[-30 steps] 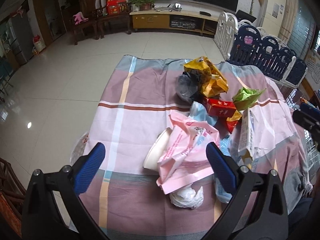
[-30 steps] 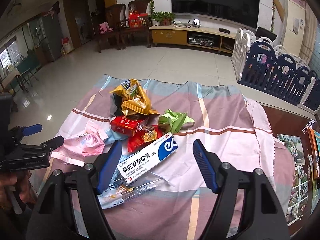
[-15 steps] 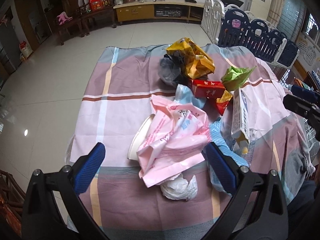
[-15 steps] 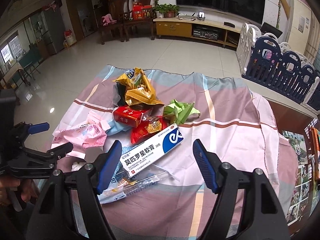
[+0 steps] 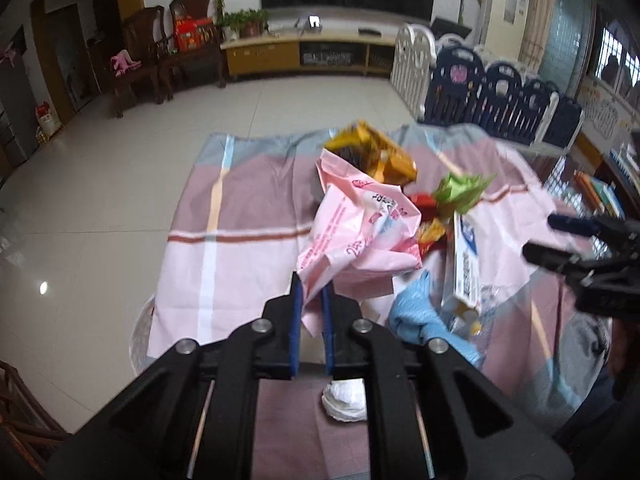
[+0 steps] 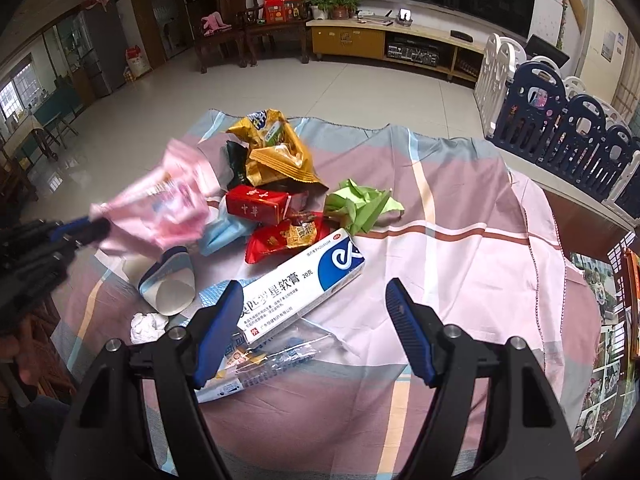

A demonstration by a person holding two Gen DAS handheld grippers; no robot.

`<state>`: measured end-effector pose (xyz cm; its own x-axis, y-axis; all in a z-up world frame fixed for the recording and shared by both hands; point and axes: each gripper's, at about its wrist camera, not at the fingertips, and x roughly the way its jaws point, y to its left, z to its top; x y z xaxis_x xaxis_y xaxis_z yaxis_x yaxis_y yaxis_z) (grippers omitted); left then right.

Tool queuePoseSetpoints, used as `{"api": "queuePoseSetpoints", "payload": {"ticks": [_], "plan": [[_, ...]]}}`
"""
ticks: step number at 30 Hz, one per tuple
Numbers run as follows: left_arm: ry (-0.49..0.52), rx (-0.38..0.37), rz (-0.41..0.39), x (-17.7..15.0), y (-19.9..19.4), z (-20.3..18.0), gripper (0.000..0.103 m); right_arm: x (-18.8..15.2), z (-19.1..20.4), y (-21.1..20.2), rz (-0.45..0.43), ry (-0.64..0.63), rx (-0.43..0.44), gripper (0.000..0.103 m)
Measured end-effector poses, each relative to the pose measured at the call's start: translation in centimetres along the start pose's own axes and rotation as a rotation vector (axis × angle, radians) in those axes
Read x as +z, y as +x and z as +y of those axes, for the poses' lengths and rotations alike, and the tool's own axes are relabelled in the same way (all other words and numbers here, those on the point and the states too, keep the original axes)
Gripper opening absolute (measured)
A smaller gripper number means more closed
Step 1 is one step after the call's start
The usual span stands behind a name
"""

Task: Collect trash
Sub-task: 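Grasp the pink wipe package with the left tool while the right tool approaches the medicine box, then grasp the white-and-blue medicine box with the right tool while the left tool lifts the pink package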

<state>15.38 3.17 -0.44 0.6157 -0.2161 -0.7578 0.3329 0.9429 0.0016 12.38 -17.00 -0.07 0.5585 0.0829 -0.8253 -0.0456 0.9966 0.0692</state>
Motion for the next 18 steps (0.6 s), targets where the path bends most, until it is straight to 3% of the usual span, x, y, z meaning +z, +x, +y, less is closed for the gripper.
{"api": "queuePoseSetpoints", "payload": {"ticks": [4,10,18], "plan": [[-0.037,-0.015,-0.118,0.8,-2.7,1.0,0.010,0.0,-0.1,0.8,0.020,0.017,0.013,0.072],[-0.111,0.035,-0.251,1.1,-5.9,2.5,0.011,0.3,-0.5,3.4,0.082,0.109,0.041,0.072],[-0.158,0.075,-0.315,1.1,-7.5,4.0,0.011,0.5,-1.4,9.0,0.214,0.365,0.142,0.072]]}}
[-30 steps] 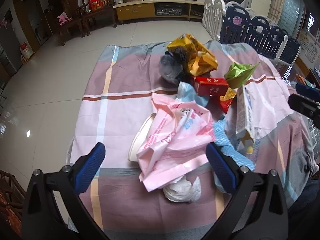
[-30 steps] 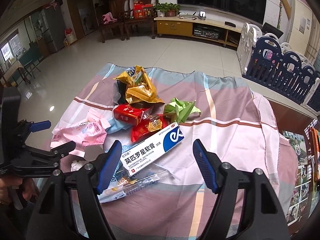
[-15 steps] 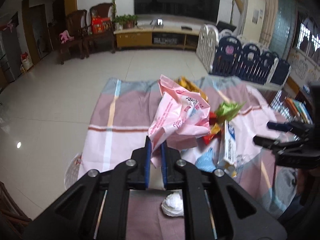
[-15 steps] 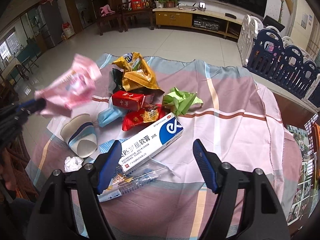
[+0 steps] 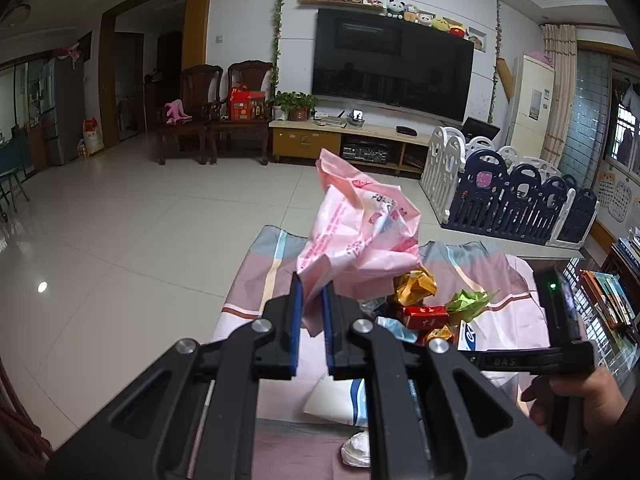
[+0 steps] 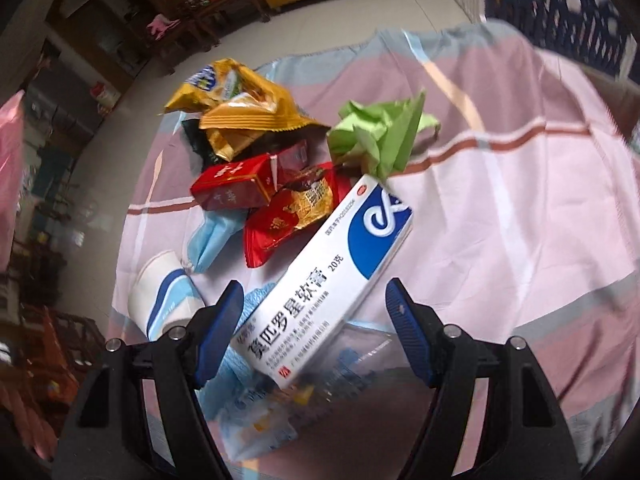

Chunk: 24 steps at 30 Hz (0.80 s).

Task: Collect trash
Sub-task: 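Grasp the white-and-blue medicine box with the right tool while the left tool lifts the pink package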

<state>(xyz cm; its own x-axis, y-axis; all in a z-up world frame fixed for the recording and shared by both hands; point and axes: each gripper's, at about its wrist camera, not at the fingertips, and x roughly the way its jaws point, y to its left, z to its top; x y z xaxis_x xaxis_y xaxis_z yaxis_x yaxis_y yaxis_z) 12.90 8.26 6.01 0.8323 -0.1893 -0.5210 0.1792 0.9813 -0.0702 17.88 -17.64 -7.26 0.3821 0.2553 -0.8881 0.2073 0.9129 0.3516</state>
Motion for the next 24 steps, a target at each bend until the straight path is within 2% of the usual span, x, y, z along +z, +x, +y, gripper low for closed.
{"api": "queuePoseSetpoints", "payload": {"ticks": [4,7,12,13,16,24], "plan": [[-0.007,0.003,0.017,-0.2,0.3,0.3,0.011,0.4,-0.2,1.5,0.009,0.012,-0.040,0.072],[-0.020,0.004,0.015,-0.1,0.3,0.4,0.011,0.2,-0.3,2.4,0.041,0.008,-0.053,0.067],[-0.031,0.012,0.028,-0.1,0.5,0.6,0.012,0.1,-0.5,1.3,0.052,0.019,0.002,0.048],[-0.034,0.012,0.030,-0.2,0.6,0.7,0.012,0.0,-0.4,0.7,0.049,0.009,0.013,0.047],[-0.037,0.011,0.039,-0.2,0.7,0.9,0.012,-0.4,0.2,-1.4,0.016,-0.022,0.035,0.042],[-0.029,0.005,0.060,-0.3,1.4,0.2,0.012,-1.1,1.1,-7.1,-0.110,-0.127,0.071,0.041]]}}
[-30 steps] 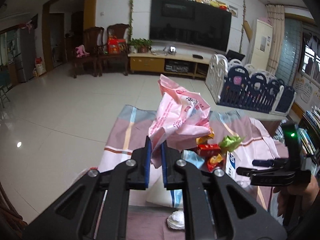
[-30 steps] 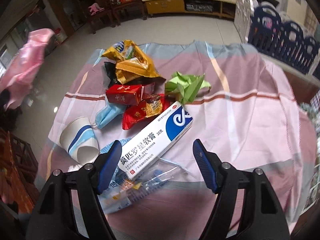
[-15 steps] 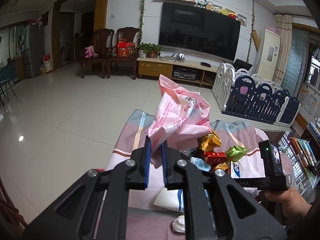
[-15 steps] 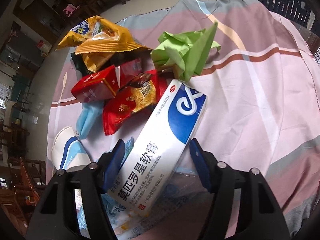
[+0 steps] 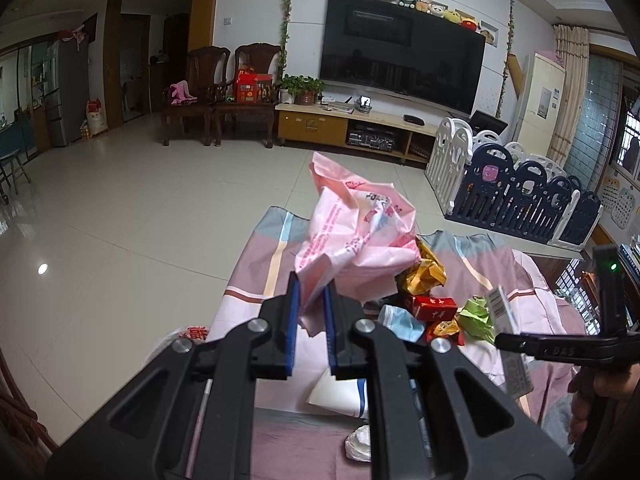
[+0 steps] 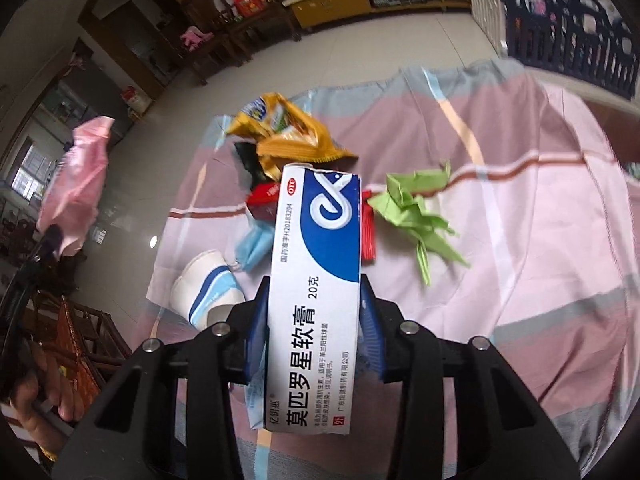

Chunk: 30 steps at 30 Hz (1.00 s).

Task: Collect trash
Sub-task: 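Grasp the white-and-blue medicine box with the right tool while the left tool lifts the pink package, then carry the pink package with the left tool to the wastebasket and release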

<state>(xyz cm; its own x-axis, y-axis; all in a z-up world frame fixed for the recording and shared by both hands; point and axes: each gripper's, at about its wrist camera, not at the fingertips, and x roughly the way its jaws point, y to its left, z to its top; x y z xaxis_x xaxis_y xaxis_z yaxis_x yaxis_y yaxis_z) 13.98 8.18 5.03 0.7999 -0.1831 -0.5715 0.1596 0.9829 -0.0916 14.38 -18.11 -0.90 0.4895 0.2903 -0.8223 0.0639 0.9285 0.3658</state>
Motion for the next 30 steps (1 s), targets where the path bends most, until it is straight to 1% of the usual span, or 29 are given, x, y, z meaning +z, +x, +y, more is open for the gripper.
{"api": "queuePoseSetpoints", "payload": {"ticks": [3,5,10,17,30], "plan": [[0.017,-0.004,0.011,-0.1,0.3,-0.5,0.012,-0.1,1.1,-1.7,-0.068,-0.084,-0.015,0.041],[0.024,-0.005,0.018,-0.3,0.5,-0.7,0.012,0.0,1.9,-2.3,-0.095,-0.131,-0.033,0.041],[0.042,-0.015,0.035,-0.6,0.8,-1.1,0.013,-0.2,2.9,-3.0,-0.132,-0.197,-0.061,0.041],[0.052,-0.020,0.044,-0.8,1.1,-1.2,0.013,0.3,2.9,-2.0,-0.142,-0.182,-0.059,0.041],[0.051,-0.010,0.060,-0.9,1.3,-0.9,0.013,0.2,3.0,-1.9,-0.145,-0.177,-0.058,0.041]]}}
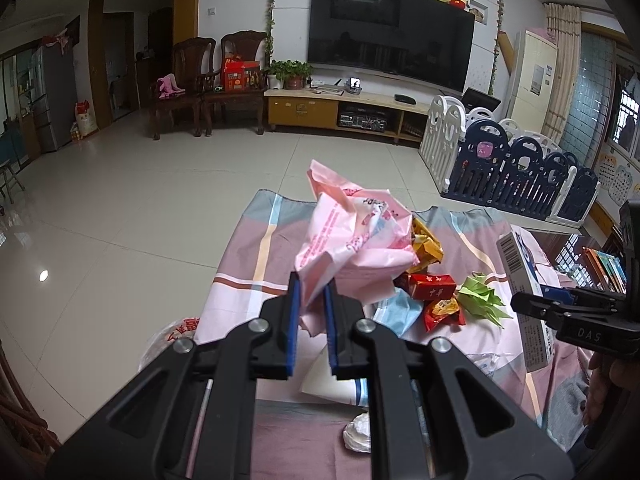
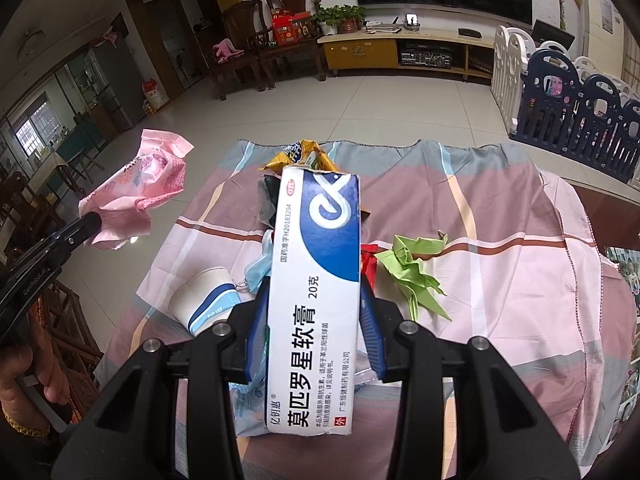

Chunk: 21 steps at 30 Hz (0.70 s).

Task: Collect trash
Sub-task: 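Carry the pink package with the left tool to the wastebasket and release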

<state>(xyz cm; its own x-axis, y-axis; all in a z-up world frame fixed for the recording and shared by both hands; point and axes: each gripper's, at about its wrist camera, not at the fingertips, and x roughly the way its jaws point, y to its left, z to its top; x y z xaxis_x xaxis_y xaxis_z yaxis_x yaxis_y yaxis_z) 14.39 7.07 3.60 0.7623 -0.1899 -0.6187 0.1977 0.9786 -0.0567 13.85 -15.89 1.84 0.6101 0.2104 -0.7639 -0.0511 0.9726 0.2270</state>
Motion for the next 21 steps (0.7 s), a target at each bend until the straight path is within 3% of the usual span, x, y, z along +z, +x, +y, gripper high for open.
{"api": "queuePoseSetpoints", "payload": {"ticks": [6,13,19,21], "plan": [[-0.046,0.081,0.041,-0.1,0.8,2.8,0.013,-0.1,-0.1,0.1,-0.007,-0.007,-0.016,0.041],[-0.122,0.246,0.130,-0.4,1.7,9.7,0.013,-0.2,-0.3,0.3,0.001,-0.004,-0.015,0.041],[-0.189,0.344,0.182,-1.1,2.3,14.2,0.013,-0.2,-0.4,0.5,0.004,-0.005,-0.012,0.041],[-0.204,0.390,0.184,-1.1,2.4,15.0,0.020,-0.2,-0.4,0.5,0.003,-0.005,-0.010,0.041]]}}
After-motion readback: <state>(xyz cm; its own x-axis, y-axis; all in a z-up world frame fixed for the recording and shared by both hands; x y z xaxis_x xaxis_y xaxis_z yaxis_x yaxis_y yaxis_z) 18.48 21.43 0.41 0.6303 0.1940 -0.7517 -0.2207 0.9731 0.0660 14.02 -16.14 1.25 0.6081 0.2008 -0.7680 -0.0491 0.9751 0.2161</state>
